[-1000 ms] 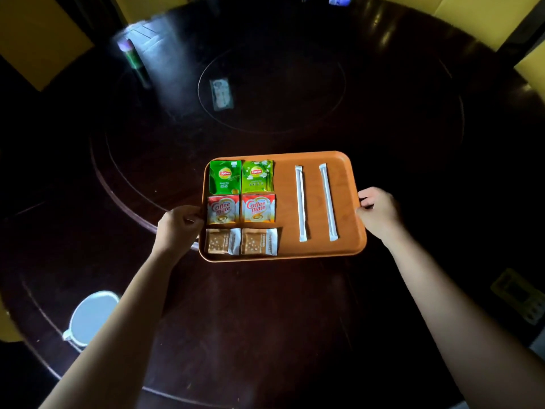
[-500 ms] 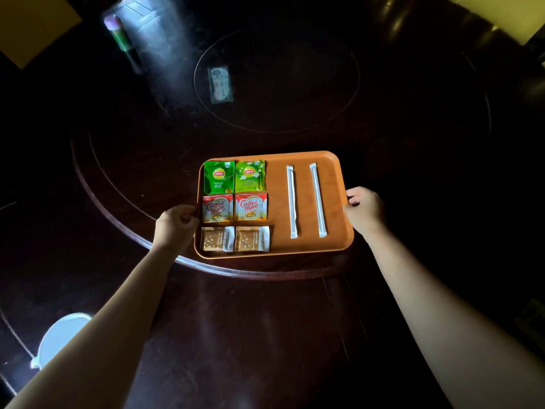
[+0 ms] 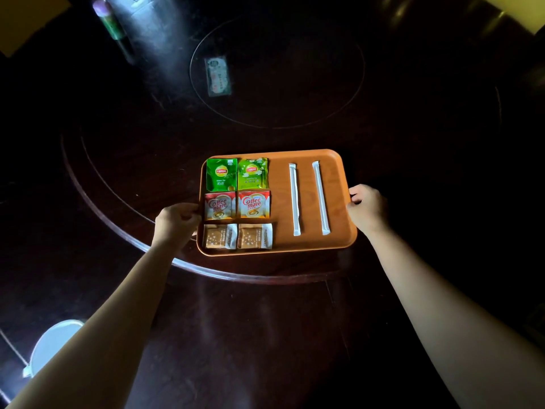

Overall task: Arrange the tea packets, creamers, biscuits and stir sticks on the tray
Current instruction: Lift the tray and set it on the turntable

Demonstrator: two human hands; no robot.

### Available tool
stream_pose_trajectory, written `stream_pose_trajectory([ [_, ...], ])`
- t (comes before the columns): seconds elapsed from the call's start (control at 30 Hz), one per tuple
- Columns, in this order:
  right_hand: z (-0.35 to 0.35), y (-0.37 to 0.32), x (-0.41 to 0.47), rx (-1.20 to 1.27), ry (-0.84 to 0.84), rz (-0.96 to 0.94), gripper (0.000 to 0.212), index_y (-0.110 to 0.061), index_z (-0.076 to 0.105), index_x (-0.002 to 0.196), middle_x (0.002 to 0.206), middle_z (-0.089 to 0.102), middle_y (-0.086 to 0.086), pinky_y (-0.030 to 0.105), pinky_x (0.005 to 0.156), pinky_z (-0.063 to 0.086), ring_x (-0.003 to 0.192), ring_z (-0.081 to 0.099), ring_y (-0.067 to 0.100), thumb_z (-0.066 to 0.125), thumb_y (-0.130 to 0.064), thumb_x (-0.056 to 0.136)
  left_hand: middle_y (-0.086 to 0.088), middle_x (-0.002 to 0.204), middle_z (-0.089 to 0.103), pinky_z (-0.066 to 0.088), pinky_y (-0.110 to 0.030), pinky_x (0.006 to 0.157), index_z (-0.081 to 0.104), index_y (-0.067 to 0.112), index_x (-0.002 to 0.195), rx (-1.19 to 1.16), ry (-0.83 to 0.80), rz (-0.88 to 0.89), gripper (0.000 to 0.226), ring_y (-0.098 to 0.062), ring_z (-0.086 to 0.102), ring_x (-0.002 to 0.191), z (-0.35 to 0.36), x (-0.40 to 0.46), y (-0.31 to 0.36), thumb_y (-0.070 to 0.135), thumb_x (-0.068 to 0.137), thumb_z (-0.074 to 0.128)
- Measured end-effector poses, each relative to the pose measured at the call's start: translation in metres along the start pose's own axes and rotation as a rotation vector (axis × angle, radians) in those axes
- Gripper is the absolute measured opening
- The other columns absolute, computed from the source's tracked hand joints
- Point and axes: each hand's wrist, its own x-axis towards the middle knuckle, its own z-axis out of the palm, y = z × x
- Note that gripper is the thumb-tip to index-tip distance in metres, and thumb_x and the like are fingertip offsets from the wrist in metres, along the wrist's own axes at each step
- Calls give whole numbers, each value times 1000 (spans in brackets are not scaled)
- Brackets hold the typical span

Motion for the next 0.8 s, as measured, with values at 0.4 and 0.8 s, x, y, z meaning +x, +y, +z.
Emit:
stream_pose_trajectory([
  [0.4, -3, -3, -12, -184, 7, -8, 34, -7, 54, 122, 121, 60, 17, 42, 89, 51, 107, 59, 34, 54, -10, 88, -16, 102, 72, 53, -41, 88, 68, 8, 106, -36, 10, -41, 25, -30, 67, 91, -4, -15, -2, 10, 82, 59],
  [0.8, 56, 4, -202, -110, 14, -792, 16, -13, 66, 79, 74, 64, 6, 40, 63, 52, 72, 61, 30, 51, -10, 82, -10, 79, 62, 48, -40, 62, 59, 13, 81, 335, 142, 186, 20, -32, 57, 74, -2, -184, -93, 26, 83, 44],
])
